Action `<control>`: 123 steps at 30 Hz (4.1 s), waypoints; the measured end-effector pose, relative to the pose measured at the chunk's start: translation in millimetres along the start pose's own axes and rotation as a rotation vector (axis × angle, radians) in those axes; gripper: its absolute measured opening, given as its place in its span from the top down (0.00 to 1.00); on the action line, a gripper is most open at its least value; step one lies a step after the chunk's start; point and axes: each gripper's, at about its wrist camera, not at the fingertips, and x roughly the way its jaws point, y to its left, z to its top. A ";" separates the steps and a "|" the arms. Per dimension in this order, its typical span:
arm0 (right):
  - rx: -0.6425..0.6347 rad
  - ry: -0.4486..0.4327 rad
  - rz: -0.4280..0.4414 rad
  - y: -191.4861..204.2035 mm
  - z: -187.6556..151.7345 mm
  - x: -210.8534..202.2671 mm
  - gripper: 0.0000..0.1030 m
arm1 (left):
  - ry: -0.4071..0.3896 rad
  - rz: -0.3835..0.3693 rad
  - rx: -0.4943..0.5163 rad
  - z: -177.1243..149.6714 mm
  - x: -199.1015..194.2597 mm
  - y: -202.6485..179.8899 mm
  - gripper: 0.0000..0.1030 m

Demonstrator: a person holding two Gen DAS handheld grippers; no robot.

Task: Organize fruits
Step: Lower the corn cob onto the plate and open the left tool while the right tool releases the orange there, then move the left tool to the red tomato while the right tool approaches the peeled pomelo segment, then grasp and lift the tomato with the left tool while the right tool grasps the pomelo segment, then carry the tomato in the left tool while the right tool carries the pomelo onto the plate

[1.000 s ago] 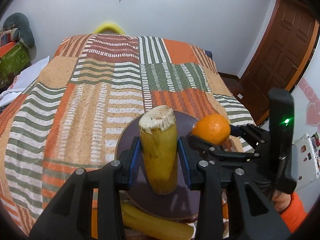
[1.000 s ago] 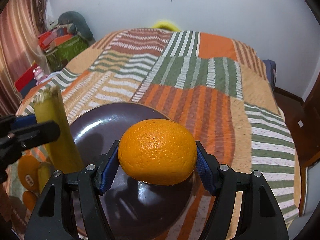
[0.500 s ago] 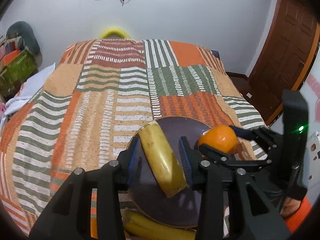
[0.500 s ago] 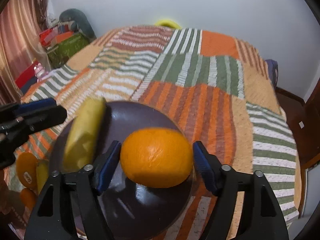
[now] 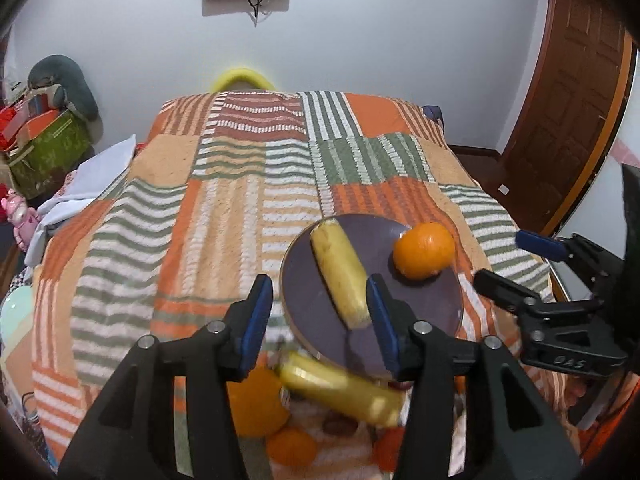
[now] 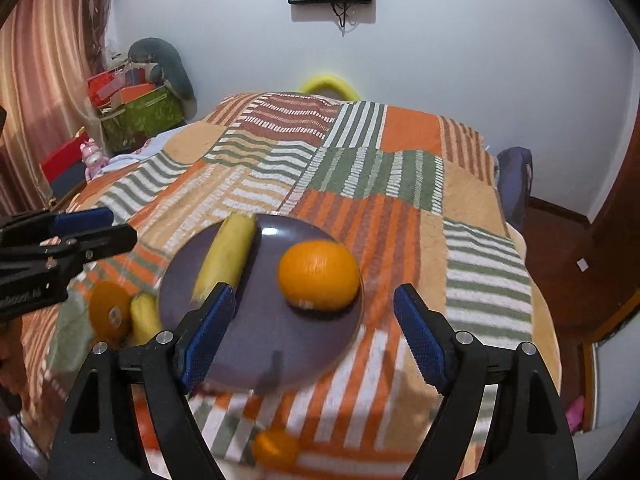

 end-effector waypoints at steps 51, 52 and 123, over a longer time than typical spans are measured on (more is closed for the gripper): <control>0.086 0.198 0.069 32.7 -93.3 -18.5 0.17 | 0.188 -0.076 0.054 -130.3 -35.6 -21.7 0.36; 0.083 0.209 0.063 36.3 -93.3 -13.0 0.17 | 0.175 -0.063 0.047 -129.9 -39.5 -15.9 0.36; 0.068 -0.024 0.049 11.7 -40.2 -58.0 0.60 | 0.009 -0.090 0.017 -60.1 -52.7 -20.7 0.54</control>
